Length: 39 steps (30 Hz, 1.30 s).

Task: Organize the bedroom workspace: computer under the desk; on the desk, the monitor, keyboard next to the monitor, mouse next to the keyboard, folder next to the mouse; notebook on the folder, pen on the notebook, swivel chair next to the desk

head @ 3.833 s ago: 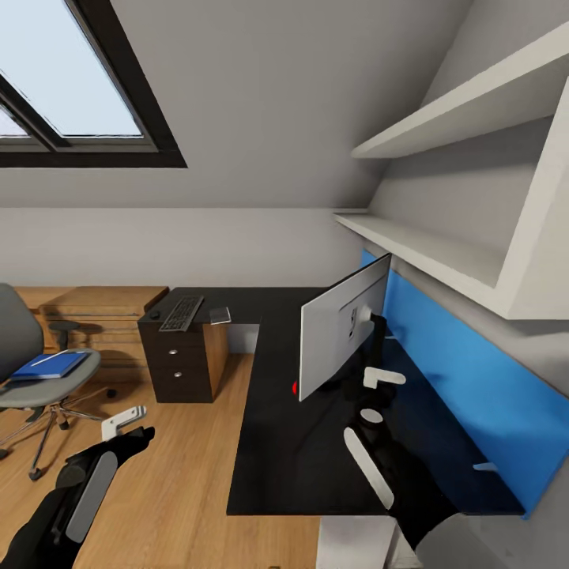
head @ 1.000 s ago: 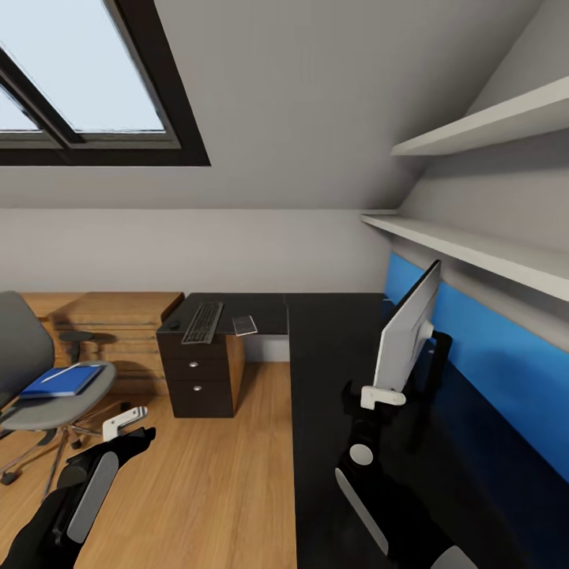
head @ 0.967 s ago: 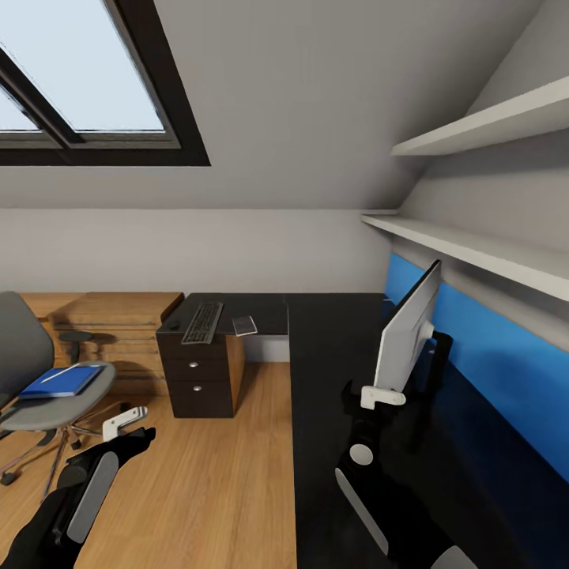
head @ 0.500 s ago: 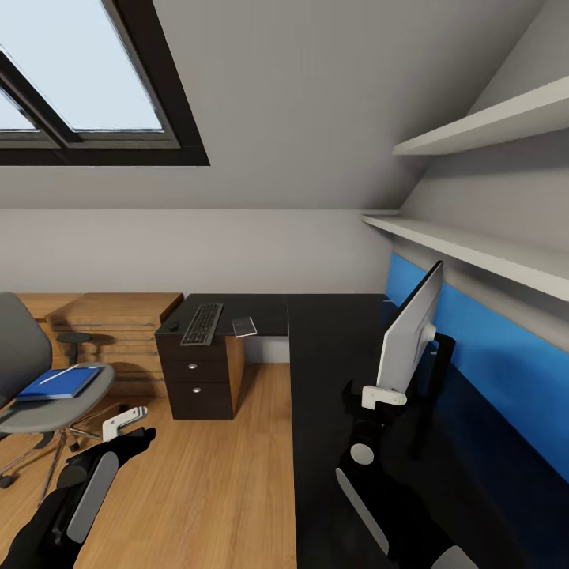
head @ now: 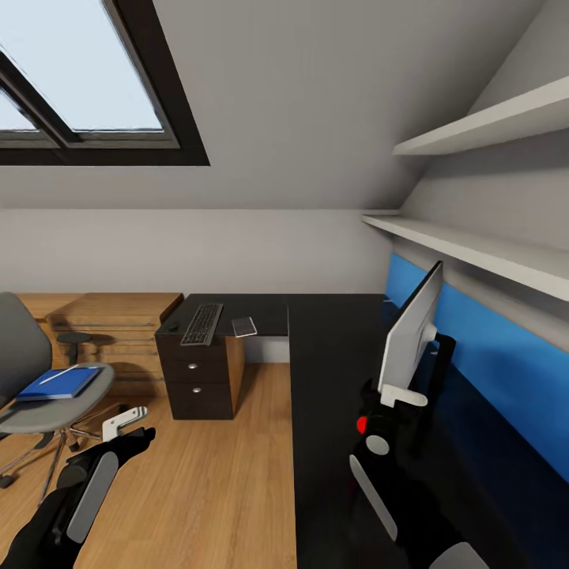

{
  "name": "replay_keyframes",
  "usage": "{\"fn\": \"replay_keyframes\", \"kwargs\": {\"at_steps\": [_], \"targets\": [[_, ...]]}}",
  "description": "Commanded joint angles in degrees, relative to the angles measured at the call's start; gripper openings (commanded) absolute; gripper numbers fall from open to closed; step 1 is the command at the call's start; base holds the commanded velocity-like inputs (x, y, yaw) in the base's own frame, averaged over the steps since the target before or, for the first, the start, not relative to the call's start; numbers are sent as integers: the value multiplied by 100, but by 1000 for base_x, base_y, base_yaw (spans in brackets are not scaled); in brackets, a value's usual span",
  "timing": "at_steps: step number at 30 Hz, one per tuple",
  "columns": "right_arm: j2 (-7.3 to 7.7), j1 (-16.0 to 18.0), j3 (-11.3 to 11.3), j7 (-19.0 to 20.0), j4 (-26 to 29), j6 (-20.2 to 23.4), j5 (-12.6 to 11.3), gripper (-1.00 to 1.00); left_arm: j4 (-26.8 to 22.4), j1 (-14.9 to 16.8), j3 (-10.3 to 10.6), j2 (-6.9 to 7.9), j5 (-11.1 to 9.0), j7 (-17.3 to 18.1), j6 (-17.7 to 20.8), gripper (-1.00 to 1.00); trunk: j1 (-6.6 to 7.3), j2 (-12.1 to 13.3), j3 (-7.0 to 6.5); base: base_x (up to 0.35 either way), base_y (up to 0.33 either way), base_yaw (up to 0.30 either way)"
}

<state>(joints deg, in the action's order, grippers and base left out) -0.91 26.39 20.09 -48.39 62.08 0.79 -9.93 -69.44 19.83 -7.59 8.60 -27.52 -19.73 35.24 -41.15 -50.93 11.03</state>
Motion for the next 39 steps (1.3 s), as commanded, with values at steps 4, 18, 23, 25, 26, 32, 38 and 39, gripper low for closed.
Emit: {"fn": "replay_keyframes", "kwargs": {"at_steps": [4, 18, 23, 25, 26, 32, 38, 39], "targets": [[3, 7, -1, -47, 6, 9, -35, 100, -8, 4, 3, 2, -61, -48, 18, 100, -1, -7, 9, 0, 0, 0], [-5, 7, -5, -57, 6, 9, -27, 100, -8, 4, 3, 2, -58, -48, 18, 100, -1, -7, 9, -53, -135, 0], [-10, 7, -5, -57, 6, 9, -26, 100, -9, 4, 3, 2, -53, -48, 22, 100, -1, -7, 9, -71, -259, 0], [-12, 7, -5, -57, 6, 9, -26, 100, -8, 4, 1, 2, -52, -48, 24, 100, -1, -7, 9, -21, -136, 0], [-13, 7, -5, -57, 6, 9, -26, 100, -8, 4, 0, 2, -52, -48, 25, 100, -1, -7, 9, -11, -68, 0], [-17, 7, 2, -57, 6, 9, -26, 100, -8, 4, -6, 2, -52, -48, 27, 100, -1, -7, 9, -74, -79, 0], [-23, 7, 4, -51, 5, 9, -26, 100, -8, 4, -6, 2, -52, -48, 35, 100, -1, -7, 9, -85, -41, 0], [-23, 7, 4, -50, 5, 9, -26, 100, -8, 4, -6, 2, -52, -48, 35, 100, -1, -7, 9, -185, -46, 0]]}}
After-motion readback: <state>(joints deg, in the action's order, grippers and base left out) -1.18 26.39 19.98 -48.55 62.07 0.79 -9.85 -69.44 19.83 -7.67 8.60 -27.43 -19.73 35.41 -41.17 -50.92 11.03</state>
